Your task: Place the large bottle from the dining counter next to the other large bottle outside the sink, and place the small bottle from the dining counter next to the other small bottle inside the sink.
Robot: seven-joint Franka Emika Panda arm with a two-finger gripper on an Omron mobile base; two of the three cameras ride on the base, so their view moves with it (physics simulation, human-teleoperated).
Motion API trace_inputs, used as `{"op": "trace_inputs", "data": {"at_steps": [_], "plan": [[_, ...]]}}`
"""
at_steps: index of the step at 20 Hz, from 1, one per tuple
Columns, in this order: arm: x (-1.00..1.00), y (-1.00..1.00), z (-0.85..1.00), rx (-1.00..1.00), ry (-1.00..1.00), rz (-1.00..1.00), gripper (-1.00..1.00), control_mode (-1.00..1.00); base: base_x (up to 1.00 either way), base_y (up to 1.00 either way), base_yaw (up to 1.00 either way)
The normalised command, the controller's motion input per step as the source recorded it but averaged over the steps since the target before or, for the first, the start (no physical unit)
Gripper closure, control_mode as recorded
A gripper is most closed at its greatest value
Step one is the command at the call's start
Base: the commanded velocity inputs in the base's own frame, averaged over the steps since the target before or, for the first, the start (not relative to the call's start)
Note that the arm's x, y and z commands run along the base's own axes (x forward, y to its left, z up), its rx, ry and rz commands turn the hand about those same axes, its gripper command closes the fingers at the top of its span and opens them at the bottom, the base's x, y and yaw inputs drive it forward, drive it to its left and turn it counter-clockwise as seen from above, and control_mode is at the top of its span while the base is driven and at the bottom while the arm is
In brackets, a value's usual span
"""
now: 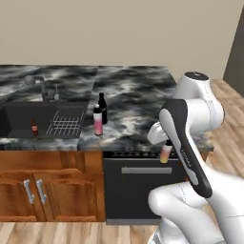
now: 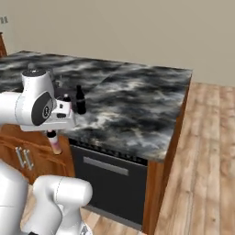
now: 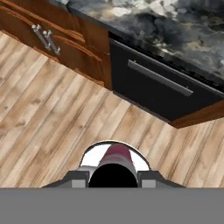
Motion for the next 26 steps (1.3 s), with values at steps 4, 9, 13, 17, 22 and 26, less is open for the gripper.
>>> {"op": "trace_inputs", "data": {"at_steps": [4, 9, 13, 17, 22, 26], "plan": [[0.00, 0.00, 0.00, 0.00, 0.00, 0.00, 1.00, 1.00, 0.06, 1.00, -0.53], [0.00, 0.00, 0.00, 0.00, 0.00, 0.00, 1.00, 1.00, -0.03, 1.00, -0.46], [0.00, 0.00, 0.00, 0.00, 0.00, 0.00, 1.00, 1.00, -0.14, 1.00, -0.25], [0.00, 0.00, 0.00, 0.00, 0.00, 0.00, 1.00, 1.00, -0.02, 1.00, -0.12], [0.00, 0.00, 0.00, 0.00, 0.00, 0.00, 1.00, 1.00, 0.00, 1.00, -0.08], [0.00, 0.00, 0.00, 0.00, 0.00, 0.00, 1.00, 1.00, 0.33, 1.00, -0.07]]}}
